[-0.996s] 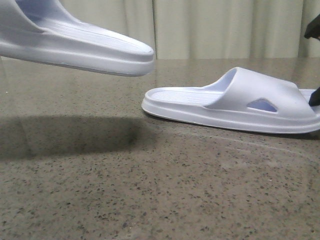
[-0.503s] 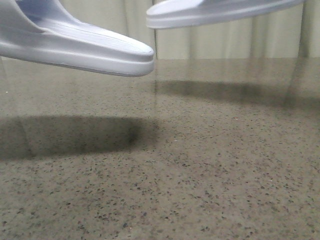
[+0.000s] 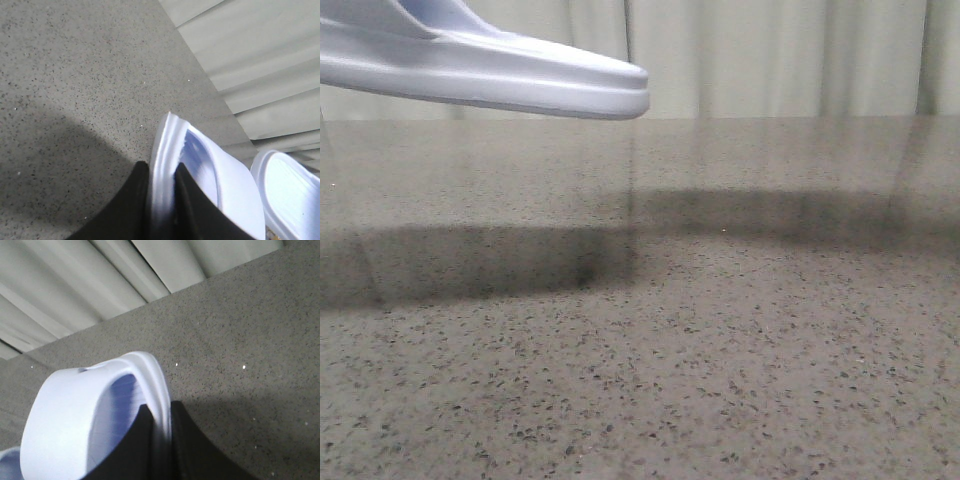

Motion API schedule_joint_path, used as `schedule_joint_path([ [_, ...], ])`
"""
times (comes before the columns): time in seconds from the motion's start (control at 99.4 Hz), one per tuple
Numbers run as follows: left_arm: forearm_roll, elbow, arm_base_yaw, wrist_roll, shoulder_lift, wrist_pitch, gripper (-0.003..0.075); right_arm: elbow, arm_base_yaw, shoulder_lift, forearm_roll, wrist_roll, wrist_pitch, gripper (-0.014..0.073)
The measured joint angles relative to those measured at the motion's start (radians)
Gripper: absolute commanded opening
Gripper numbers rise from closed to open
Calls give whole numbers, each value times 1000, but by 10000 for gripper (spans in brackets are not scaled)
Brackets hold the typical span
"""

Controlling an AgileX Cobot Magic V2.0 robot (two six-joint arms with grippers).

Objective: Insert blue slippers together front up
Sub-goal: 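Bring the right-held slipper over the left-held slipper, stacking them sole to top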

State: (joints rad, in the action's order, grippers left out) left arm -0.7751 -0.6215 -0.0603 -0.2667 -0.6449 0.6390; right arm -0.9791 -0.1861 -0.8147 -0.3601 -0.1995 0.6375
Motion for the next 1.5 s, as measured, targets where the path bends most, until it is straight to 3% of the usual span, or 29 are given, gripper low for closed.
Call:
schedule_joint_path([
  [0.372, -321, 0, 0, 267, -96, 11, 16, 0, 0, 16, -269, 226, 94, -107],
  [0.835, -581, 0, 0, 457, -136, 87, 16, 0, 0, 10, -284, 277, 91, -107],
  [1.076, -745, 0, 0, 542, -136, 117, 16, 36, 2, 2, -305, 280, 16, -107],
  [1.499, -815, 0, 0, 562, -141, 154, 16, 229, 2, -2, -452, 330, -158, -107],
])
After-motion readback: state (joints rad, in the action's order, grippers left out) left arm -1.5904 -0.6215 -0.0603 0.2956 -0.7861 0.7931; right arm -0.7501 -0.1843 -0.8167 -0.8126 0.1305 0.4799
